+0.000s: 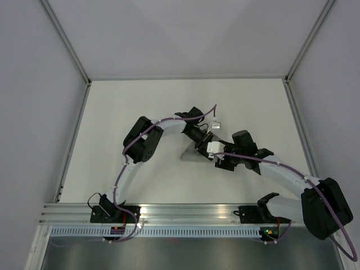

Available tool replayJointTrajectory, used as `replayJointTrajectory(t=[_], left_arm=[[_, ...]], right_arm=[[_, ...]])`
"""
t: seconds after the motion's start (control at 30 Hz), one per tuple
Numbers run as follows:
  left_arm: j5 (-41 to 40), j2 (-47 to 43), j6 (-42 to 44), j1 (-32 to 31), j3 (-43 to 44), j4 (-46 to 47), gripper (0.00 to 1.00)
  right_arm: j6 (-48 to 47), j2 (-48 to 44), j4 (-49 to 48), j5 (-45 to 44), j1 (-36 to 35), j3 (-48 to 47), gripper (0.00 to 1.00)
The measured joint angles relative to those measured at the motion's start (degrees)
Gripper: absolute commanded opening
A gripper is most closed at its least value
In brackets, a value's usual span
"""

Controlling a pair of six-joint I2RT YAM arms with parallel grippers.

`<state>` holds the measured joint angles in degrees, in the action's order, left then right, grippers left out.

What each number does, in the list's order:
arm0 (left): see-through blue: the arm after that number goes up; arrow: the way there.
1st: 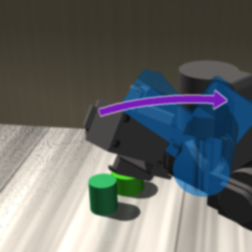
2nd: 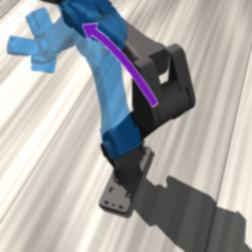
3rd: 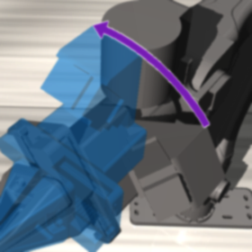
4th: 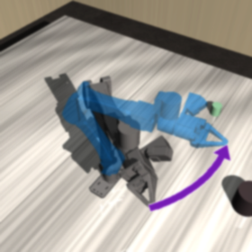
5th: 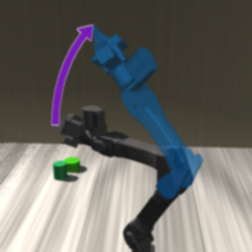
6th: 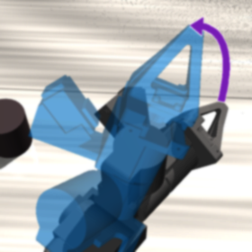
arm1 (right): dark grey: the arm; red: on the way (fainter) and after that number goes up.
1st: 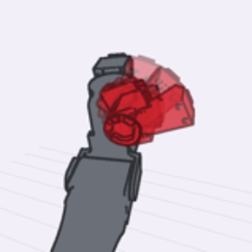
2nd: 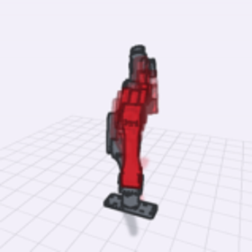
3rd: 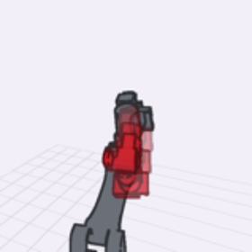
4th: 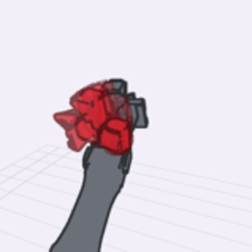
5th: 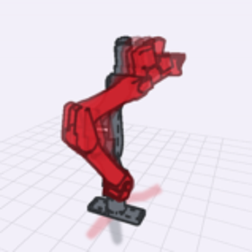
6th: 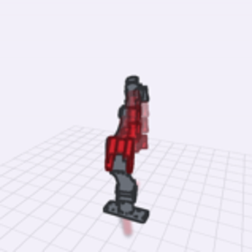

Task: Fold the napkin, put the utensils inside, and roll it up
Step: Roll the napkin with the utensil

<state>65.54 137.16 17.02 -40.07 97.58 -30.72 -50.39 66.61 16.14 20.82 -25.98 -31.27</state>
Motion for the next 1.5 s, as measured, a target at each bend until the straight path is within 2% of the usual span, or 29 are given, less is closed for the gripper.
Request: replayJointTrajectory(t=[0.27,0.37,0.4,0.47,0.5,0.53,0.7,1.13,1.5], left_arm=[[1.2,0.59,-0.17,-0.02,0.37,-4.26,0.04],[1.11,0.59,-0.2,-0.02,0.48,-4.85,0.09],[1.07,0.59,-0.2,-0.02,0.52,-4.96,0.14],[0.92,0.59,-0.2,-0.02,0.63,-5.11,0.19],[0.79,0.59,-0.2,-0.02,0.68,-5.18,0.23],[0.66,0.59,-0.2,-0.04,0.72,-5.2,0.25],[0.09,0.44,-0.59,-0.07,0.74,-5.03,0.33],[-8.83,-6.73,-3.67,0.61,-5.6,1.29,0.38],[-13.6,-17.09,-8.28,5.7,-15.39,12.7,0.39]], right_arm=[[-0.04,4.35,-7.45,-6.67,-6.23,1.31,0.65],[0.22,6.01,-8.5,-7.63,-7.17,1.38,0.57],[0.46,6.38,-8.63,-7.72,-7.3,1.38,0.56],[0.7,7.06,-8.85,-7.85,-7.52,1.46,0.48],[0.83,7.3,-8.85,-7.82,-7.56,1.49,0.39],[0.87,7.48,-8.81,-7.82,-7.61,1.51,0.36],[1.03,7.74,-8.61,-7.82,-7.63,1.42,0.22],[1.18,11.93,-3.65,-6.69,-7.54,-3.76,0.18],[1.05,16.98,3.65,-3.32,-5.46,-10.14,0.17]])
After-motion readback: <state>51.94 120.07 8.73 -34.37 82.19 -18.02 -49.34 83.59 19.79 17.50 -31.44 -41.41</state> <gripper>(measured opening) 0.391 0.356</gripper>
